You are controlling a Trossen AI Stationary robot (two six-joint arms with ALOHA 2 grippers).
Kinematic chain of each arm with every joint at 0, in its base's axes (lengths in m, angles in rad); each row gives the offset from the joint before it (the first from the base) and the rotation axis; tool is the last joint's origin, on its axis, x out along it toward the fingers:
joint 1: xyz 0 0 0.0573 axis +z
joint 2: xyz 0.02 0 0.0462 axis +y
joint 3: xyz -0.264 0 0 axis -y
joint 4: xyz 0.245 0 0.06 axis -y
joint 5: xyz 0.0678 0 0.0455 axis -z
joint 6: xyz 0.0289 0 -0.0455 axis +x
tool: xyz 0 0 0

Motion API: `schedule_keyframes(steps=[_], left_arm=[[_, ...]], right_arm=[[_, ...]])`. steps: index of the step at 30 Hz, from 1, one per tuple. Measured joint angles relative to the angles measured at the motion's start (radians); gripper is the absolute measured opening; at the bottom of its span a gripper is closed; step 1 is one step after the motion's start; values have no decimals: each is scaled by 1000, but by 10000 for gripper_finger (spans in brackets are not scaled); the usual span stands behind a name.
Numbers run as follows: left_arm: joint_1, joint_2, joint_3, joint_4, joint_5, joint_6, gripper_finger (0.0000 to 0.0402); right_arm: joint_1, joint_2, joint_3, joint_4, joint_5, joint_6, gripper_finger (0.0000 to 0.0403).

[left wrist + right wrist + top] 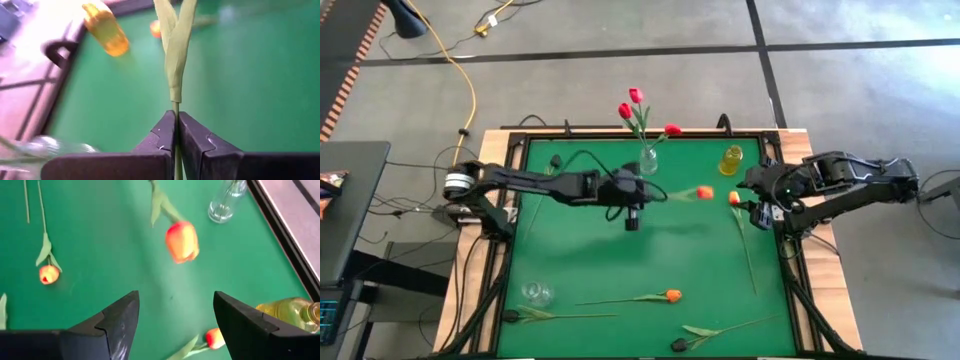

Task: Sort flowers into vase by color
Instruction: Put the top orange flower into the yellow vase

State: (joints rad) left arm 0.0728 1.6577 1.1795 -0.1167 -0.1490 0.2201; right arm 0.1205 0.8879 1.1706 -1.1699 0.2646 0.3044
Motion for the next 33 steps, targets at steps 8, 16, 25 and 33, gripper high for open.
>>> schedule_keyframes(steps=[8,16,25,33], left_arm=[[26,-190,46,3,3,4,0],[53,-306,46,133,11,-123,0],[53,-292,44,415,102,-175,0],[53,-251,44,718,127,-270,0]], right_arm=[[-30,0,0,106,0,-83,282],[-72,2,0,326,-2,-212,282],[-135,3,0,606,-61,-320,282],[-202,82,0,918,-213,-379,282]])
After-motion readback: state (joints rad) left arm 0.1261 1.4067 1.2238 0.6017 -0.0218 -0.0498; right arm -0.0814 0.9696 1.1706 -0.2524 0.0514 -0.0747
